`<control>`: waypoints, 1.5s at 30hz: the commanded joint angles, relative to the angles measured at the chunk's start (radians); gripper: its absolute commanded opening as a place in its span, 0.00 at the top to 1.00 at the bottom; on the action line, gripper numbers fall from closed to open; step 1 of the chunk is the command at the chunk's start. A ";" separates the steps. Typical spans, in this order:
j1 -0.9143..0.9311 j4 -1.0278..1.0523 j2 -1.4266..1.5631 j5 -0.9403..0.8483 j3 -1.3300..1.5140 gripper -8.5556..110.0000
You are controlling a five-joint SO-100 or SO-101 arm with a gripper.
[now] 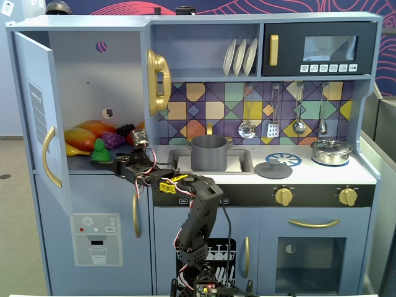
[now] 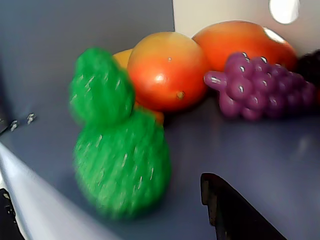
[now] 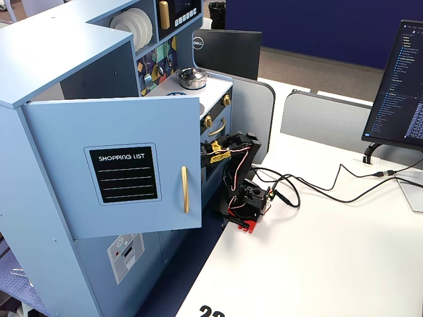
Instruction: Pick up the green pineapple from the left cabinet and place it in the gray recipient
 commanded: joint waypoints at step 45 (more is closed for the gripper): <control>0.761 0.202 0.716 0.058 -0.043 0.93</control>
